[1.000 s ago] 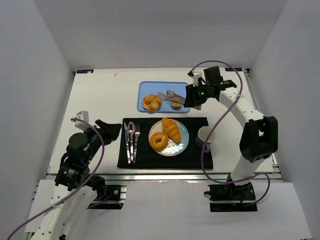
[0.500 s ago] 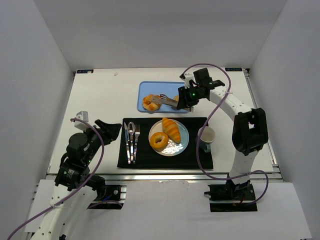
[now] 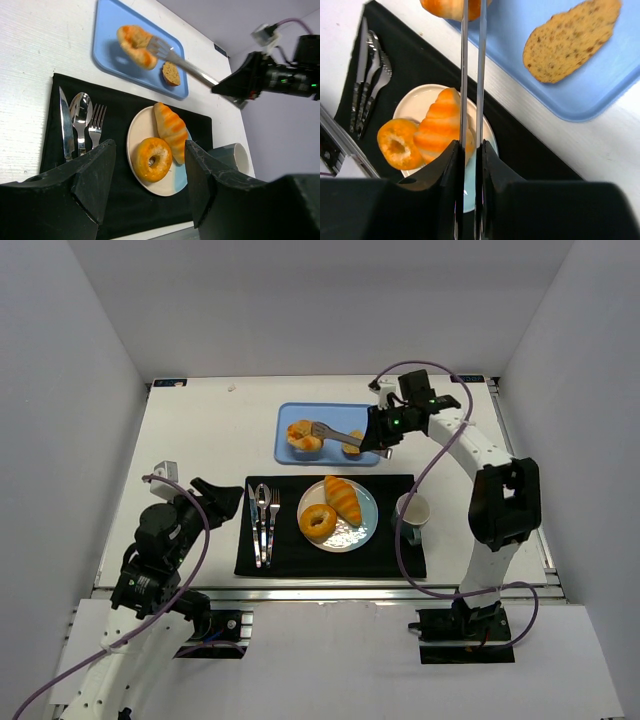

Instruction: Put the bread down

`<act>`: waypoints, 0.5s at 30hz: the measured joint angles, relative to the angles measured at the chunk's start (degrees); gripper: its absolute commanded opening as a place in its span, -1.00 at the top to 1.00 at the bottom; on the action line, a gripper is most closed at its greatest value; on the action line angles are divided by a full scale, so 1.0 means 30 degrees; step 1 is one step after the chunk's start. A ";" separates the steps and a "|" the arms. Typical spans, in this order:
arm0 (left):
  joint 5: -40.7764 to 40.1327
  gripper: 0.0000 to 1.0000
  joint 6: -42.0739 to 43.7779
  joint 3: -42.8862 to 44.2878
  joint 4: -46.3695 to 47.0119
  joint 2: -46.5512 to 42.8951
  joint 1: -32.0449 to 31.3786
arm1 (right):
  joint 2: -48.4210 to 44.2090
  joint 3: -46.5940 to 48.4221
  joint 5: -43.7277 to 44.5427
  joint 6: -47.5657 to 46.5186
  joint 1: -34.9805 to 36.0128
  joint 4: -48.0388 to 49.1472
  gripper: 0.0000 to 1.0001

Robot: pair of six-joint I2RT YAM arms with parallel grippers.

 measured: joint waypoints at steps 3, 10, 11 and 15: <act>0.0000 -0.34 0.0022 0.0000 0.0007 0.0335 0.0000 | -0.1064 0.0131 -0.0634 -0.0561 -0.0386 -0.0393 1.00; 0.0000 -0.34 0.0146 0.0000 0.0036 0.0634 0.0000 | -0.8225 -0.2834 -0.1035 -0.5901 -0.0554 -0.2193 1.00; 0.0007 -0.34 0.0146 0.0000 0.0051 0.0634 0.0000 | -0.9624 -0.3832 -0.0947 -0.6921 -0.0539 -0.2543 1.00; 0.0095 -0.34 0.0138 -0.0015 0.0182 0.0634 0.0000 | -1.4061 -0.7155 -0.0554 -1.0280 -0.0466 -0.4146 1.00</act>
